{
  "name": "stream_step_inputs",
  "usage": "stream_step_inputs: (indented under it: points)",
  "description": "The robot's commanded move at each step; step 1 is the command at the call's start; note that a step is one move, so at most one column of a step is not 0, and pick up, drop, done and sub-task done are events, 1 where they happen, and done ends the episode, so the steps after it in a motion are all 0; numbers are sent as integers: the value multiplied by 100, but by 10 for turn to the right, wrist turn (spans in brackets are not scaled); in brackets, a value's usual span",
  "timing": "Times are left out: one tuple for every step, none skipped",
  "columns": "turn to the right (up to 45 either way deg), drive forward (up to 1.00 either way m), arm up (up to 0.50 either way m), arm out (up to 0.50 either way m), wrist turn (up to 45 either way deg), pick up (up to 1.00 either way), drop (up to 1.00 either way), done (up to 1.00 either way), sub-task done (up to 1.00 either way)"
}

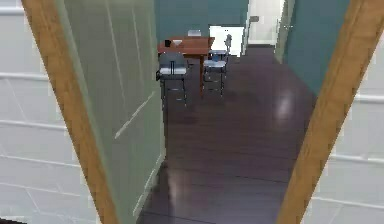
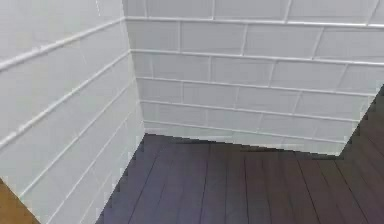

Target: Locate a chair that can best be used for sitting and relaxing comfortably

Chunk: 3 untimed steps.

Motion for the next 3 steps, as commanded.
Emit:
stream_step_inputs:
  points:
    - [0, 100, 0, 0, 0, 0, 0, 0, 0]
    - [90, 0, 0, 0, 0, 0, 0, 0, 0]
    - [0, 10, 0, 0, 0, 0, 0, 0, 0]
